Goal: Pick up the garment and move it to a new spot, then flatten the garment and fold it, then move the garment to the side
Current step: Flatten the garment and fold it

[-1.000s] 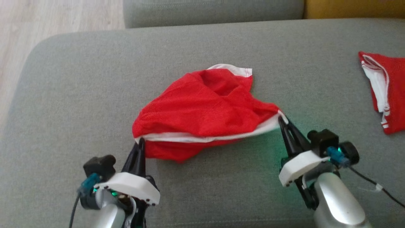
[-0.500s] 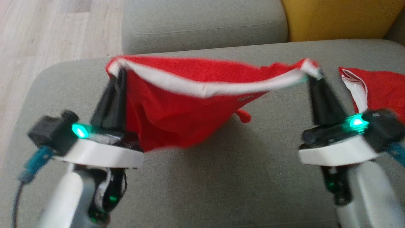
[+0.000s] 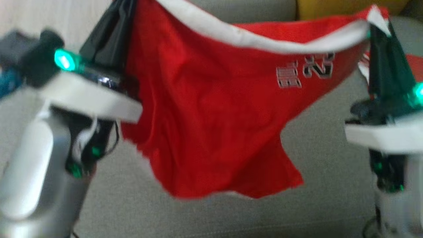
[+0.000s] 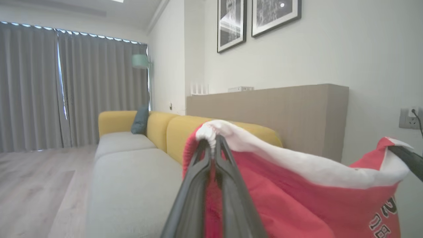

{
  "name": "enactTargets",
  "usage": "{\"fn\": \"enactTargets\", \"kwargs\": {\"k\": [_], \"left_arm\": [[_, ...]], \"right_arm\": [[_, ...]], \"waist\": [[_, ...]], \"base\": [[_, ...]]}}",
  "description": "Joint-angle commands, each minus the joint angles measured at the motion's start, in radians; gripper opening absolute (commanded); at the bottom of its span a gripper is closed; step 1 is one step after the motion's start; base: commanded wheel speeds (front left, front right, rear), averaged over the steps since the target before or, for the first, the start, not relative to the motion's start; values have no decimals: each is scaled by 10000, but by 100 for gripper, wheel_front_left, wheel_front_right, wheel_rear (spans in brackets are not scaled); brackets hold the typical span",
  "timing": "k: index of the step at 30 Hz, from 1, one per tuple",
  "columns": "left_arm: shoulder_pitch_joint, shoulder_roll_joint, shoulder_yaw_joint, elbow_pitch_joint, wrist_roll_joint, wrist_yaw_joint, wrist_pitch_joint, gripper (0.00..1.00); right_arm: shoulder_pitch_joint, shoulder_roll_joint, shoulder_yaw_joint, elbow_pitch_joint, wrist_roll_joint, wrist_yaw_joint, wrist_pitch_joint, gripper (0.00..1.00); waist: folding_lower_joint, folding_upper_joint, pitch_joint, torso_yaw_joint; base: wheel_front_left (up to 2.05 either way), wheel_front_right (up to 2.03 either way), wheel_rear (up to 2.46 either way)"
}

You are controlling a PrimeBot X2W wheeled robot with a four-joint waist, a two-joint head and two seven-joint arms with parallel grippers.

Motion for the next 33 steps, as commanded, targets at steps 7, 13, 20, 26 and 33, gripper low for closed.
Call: {"fn": "enactTargets", "kwargs": {"k": [7, 13, 20, 26, 33], "left_arm": [[-4334, 204, 504, 3267, 42, -731, 316, 0], [-7300, -43, 471, 6366, 660, -1097, -855, 0], [-7258, -377, 73, 8935, 687, -1465, -1736, 0], [-5917, -535, 101, 10284, 10, -1785, -2784, 0], [-4225, -603, -162, 9915, -617, -1931, -3582, 0]], "right_arm": [[-4597, 249, 260, 3095, 194, 65, -244, 0], [-7450, 549, -163, 6617, -41, 65, -1381, 0], [-7632, 561, 728, 9725, 1674, 65, -2155, 0], [-6868, 563, 2220, 11311, 3309, 65, -2779, 0], [-5876, 564, 2048, 11052, 2802, 65, -2918, 0]], "waist": [[0, 0, 1915, -524], [0, 0, 2918, -927], [0, 0, 3861, -916], [0, 0, 4167, -867], [0, 0, 3692, -674]], "base": [[0, 0, 0], [0, 0, 0], [0, 0, 0], [0, 0, 0], [0, 0, 0]]}}
